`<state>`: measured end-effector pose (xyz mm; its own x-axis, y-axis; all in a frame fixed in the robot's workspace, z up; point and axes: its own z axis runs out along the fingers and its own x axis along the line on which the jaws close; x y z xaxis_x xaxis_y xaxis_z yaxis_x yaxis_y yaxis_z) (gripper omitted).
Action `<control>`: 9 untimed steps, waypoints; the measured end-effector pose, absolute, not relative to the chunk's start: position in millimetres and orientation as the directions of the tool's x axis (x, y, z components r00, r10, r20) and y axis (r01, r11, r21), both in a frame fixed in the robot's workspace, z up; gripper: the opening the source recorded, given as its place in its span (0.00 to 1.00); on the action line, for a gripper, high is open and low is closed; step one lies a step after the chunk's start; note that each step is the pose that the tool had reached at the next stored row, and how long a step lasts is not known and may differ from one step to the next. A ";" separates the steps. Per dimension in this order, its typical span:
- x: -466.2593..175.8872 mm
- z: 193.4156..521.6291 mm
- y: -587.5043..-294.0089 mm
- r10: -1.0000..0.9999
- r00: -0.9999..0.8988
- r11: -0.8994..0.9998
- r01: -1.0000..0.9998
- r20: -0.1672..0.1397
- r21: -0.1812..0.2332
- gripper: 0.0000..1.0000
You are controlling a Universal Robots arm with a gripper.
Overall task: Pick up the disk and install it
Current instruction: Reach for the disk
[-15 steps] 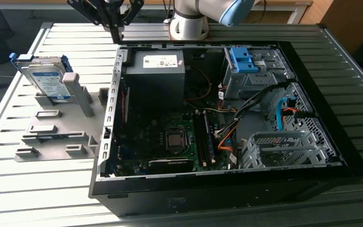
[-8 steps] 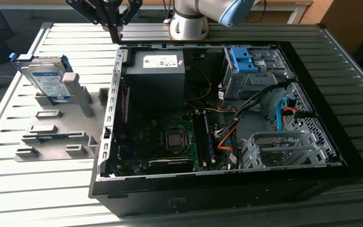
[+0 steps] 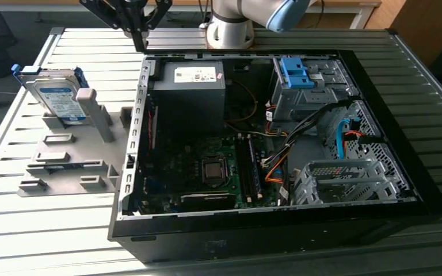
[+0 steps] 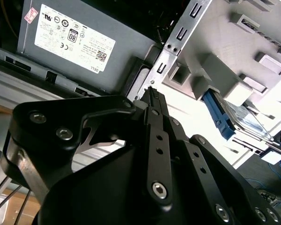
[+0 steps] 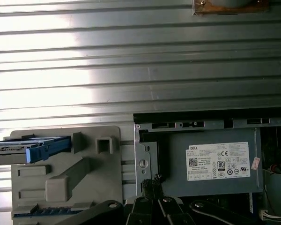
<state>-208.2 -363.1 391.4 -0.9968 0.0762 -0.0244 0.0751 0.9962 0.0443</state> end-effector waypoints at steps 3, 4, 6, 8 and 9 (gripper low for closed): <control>-208.9 391.3 -362.3 0.076 -0.997 0.996 0.075 -0.024 0.044 0.11; -209.2 391.2 -362.1 0.076 -0.997 0.996 0.075 -0.024 0.044 0.11; -209.6 391.2 -361.8 0.076 -0.997 0.996 0.075 -0.024 0.044 0.11; -209.9 391.2 -361.7 0.076 -0.997 0.996 0.075 -0.024 0.044 0.11; -210.0 391.2 -361.7 0.076 -0.997 0.996 0.075 -0.024 0.044 0.11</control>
<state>-210.0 -361.7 391.2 -0.9968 0.0762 -0.0244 0.0751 0.9962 0.0443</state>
